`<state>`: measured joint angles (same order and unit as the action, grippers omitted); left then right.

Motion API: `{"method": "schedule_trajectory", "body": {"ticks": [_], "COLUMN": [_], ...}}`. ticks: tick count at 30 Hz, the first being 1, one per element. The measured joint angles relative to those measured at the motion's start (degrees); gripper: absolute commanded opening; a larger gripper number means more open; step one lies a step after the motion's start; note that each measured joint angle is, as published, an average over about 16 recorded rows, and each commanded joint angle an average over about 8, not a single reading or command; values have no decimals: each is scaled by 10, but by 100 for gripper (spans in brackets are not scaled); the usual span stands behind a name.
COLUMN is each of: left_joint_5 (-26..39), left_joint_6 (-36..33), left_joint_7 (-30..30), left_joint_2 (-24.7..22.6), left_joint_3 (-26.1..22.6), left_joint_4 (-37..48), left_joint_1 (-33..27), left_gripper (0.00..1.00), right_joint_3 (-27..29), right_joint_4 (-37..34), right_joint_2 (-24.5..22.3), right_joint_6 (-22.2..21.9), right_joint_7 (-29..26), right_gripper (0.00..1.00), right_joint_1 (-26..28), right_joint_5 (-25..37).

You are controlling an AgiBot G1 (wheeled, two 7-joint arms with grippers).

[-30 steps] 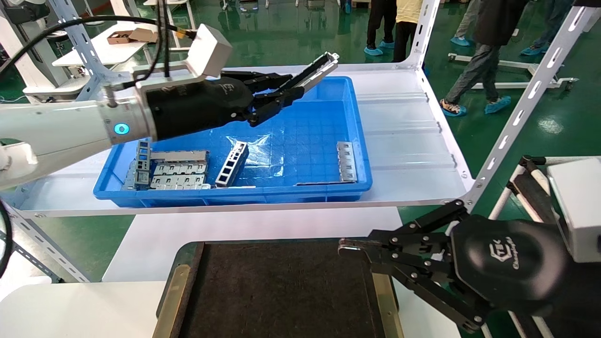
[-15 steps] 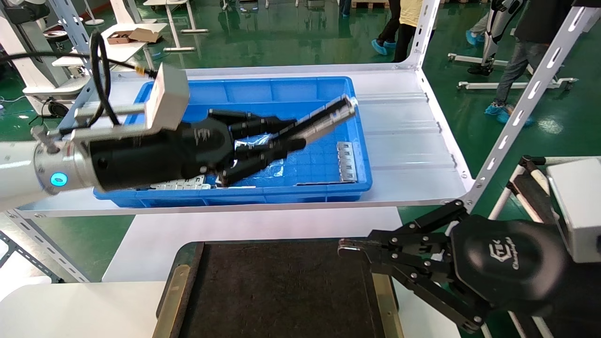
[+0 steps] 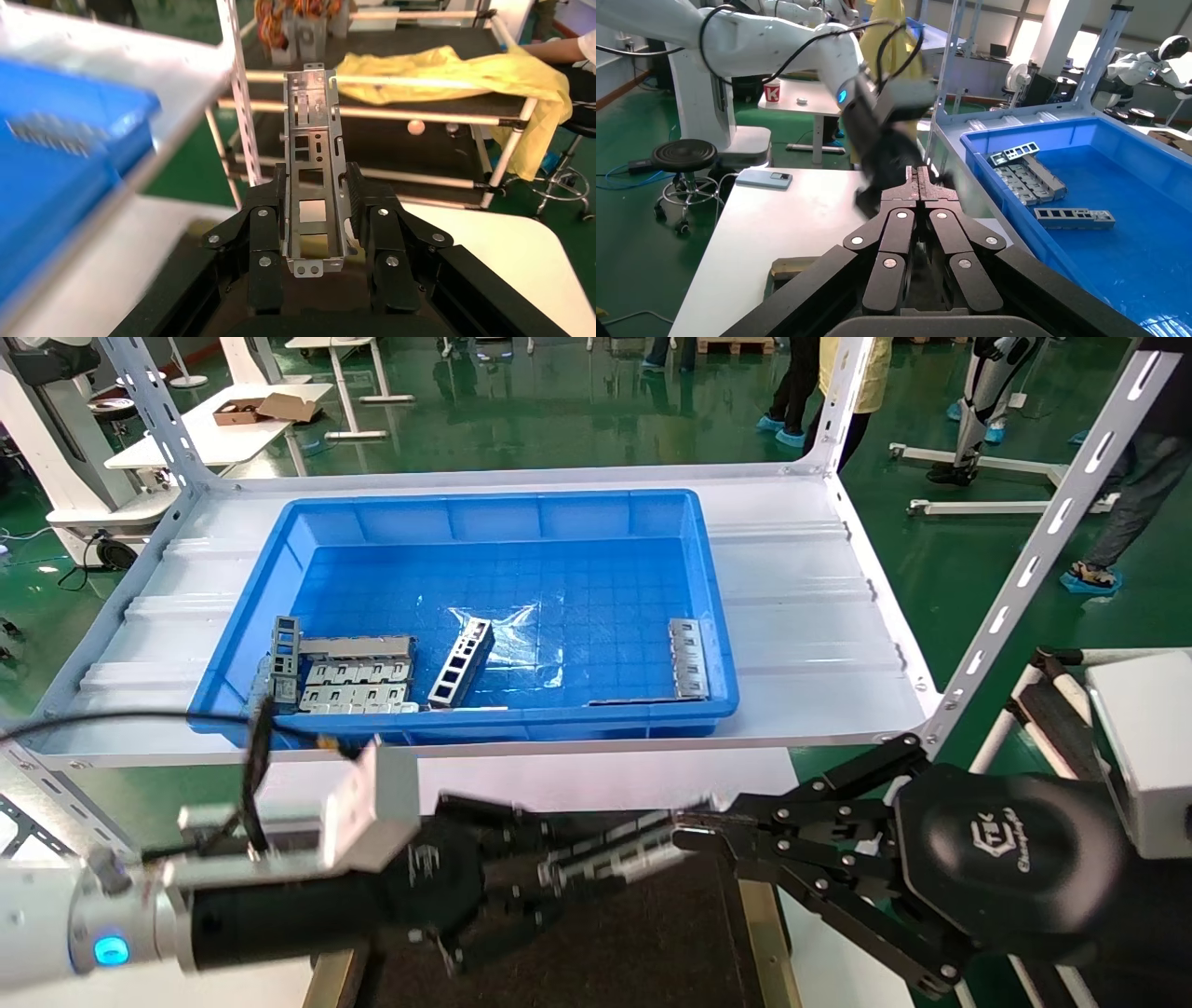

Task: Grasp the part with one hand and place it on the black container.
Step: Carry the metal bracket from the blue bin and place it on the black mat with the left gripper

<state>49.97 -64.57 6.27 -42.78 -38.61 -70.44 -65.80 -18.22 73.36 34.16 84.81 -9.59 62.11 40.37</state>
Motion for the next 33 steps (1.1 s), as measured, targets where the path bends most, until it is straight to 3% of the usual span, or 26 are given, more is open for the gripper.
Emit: {"method": "schedule_trajectory", "body": {"ticks": [15,33], "left_joint_5": [32,81], "left_joint_6": [164,474], "left_joint_7": [82,208], "left_joint_2": [16,-78], "left_joint_3": [-42,-107], "left_joint_4": [-68,-59], "left_joint_1": [150,247], "left_gripper": [0,0], "right_joint_3": [0,-1], "right_joint_4": [0,0], "right_joint_2": [0,0], "right_joint_6": [0,0], "right_joint_7": [0,0], "right_gripper": [0,0], "right_joint_1": [0,0], "right_joint_5": [0,0]}}
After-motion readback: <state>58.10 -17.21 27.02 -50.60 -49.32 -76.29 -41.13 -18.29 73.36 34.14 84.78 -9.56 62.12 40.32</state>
